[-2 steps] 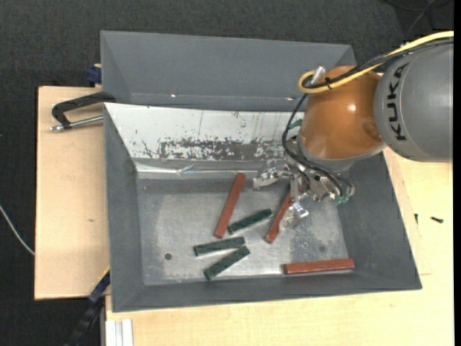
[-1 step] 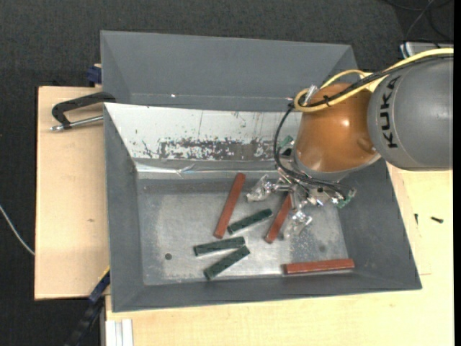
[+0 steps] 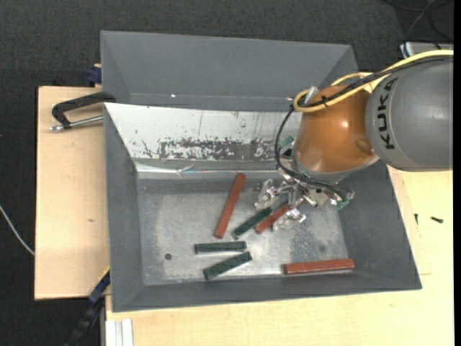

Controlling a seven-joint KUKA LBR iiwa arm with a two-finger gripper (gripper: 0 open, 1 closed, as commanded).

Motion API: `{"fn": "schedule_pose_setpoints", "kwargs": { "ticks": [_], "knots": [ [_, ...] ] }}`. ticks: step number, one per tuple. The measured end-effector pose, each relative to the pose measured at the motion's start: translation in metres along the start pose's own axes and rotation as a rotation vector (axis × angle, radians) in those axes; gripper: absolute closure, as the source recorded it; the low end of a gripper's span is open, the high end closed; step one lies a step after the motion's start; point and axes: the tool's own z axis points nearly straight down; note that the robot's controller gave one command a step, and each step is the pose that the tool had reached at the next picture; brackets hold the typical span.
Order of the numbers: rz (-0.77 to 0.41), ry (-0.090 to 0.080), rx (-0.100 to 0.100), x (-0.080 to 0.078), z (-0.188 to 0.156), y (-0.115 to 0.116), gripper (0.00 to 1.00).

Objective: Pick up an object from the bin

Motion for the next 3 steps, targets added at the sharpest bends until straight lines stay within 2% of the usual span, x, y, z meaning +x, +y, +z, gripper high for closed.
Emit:
{"fn": "schedule_pose_setpoints", "kwargs": {
  "ticks": [3],
  "knots": [
    [0.000,0.000,-0.002,0.0010,-0.0084,0.0016,1.00]
  ]
}}
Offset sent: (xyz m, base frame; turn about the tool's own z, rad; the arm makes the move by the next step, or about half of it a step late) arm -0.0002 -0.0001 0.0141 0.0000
